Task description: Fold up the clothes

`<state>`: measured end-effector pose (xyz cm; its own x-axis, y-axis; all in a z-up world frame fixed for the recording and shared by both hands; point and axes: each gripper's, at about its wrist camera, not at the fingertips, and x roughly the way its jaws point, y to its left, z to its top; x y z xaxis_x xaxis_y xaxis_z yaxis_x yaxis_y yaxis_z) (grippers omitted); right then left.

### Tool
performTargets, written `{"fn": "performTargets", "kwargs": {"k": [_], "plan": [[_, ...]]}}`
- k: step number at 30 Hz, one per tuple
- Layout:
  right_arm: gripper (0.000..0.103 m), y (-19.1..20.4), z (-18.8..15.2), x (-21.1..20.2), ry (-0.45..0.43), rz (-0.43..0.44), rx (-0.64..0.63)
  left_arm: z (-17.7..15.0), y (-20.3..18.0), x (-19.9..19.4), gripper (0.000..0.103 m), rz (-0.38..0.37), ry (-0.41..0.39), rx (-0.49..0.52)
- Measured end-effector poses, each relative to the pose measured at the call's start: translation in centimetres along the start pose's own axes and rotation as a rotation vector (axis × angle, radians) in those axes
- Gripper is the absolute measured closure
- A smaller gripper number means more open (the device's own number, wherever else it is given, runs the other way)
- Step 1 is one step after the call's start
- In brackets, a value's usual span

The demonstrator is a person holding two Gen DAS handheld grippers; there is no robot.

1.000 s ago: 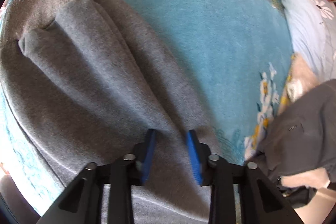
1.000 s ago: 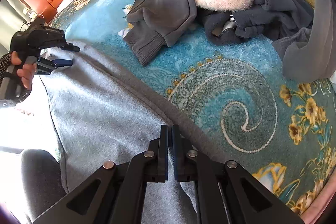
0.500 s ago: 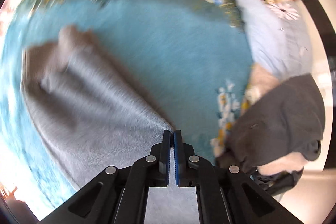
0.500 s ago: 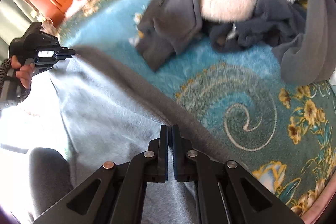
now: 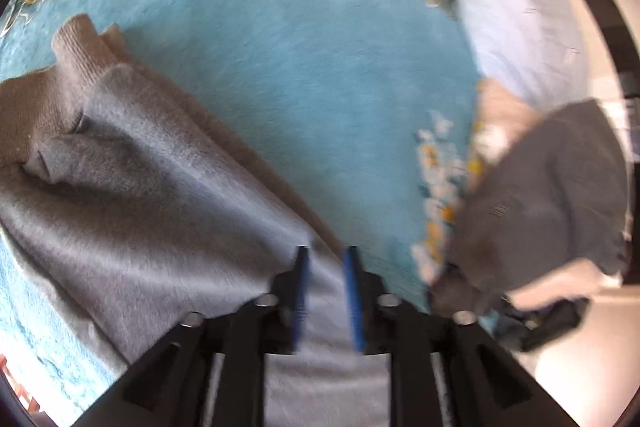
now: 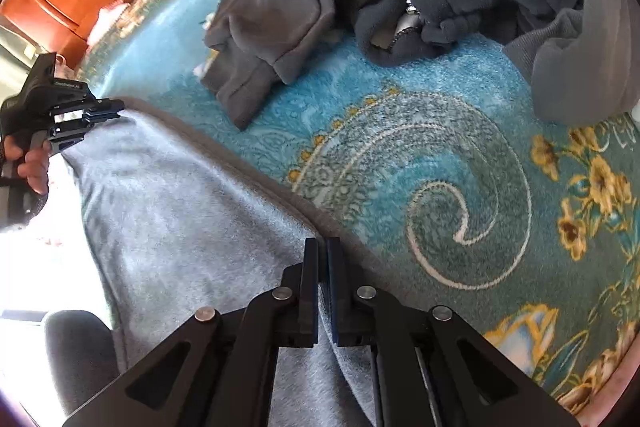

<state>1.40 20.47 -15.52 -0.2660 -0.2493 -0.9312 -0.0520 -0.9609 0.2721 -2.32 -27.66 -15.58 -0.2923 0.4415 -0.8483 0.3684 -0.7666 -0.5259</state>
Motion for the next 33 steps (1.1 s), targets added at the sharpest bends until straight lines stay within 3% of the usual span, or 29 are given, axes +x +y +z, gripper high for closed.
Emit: {"fn": "performTargets", "kwargs": {"k": [1,3,7,11,15,18,19,21,22,25,29,31,33], "plan": [[0.08,-0.2,-0.2,-0.6,-0.012,-0.01,0.011,-0.5,-0.2,-1.0,0.064,-0.024,-0.021,0.005],[0.069,-0.8,-1.0,-2.2,-0.049,-0.02,0.042,-1.8,-0.5,-2.7,0.057,-0.069,-0.057,0.018],[0.069,-3.9,-5.6,-7.5,-0.135,-0.014,0.173,-6.2,-1.9,-3.1,0.056,-0.131,-0.043,0.051],[0.068,-7.4,-12.3,-11.9,-0.117,-0.073,0.292,-11.7,-4.8,0.3,0.056,-0.157,0.054,0.117],[0.056,-10.0,-19.0,-14.7,-0.075,-0.094,0.406,-18.3,-7.8,5.2,0.056,-0.118,0.186,0.211],[0.053,-12.5,-24.4,-15.4,-0.092,-0.031,0.592,-22.8,-8.9,6.7,0.056,-0.09,0.263,0.286],[0.046,-13.3,-26.2,-15.1,-0.107,0.032,0.685,-23.6,-9.2,6.7,0.056,-0.075,0.262,0.312],[0.043,-14.1,-28.9,-14.0,-0.131,0.183,0.838,-24.4,-9.7,6.4,0.056,-0.047,0.242,0.36],[0.043,-14.1,-29.8,-13.4,-0.137,0.264,0.883,-24.5,-10.0,6.0,0.056,-0.035,0.222,0.383],[0.042,-13.4,-30.8,-11.2,-0.159,0.358,0.951,-24.4,-9.1,5.9,0.056,-0.015,0.228,0.301],[0.042,-13.3,-30.5,-10.0,-0.257,0.393,1.036,-26.0,-7.9,6.1,0.056,-0.043,0.269,0.219],[0.042,-13.7,-30.1,-9.6,-0.3,0.377,1.096,-26.4,-7.9,6.6,0.056,-0.029,0.298,0.238],[0.043,-13.9,-29.8,-9.0,-0.288,0.327,1.152,-26.8,-8.3,7.6,0.056,0.006,0.326,0.27]]}}
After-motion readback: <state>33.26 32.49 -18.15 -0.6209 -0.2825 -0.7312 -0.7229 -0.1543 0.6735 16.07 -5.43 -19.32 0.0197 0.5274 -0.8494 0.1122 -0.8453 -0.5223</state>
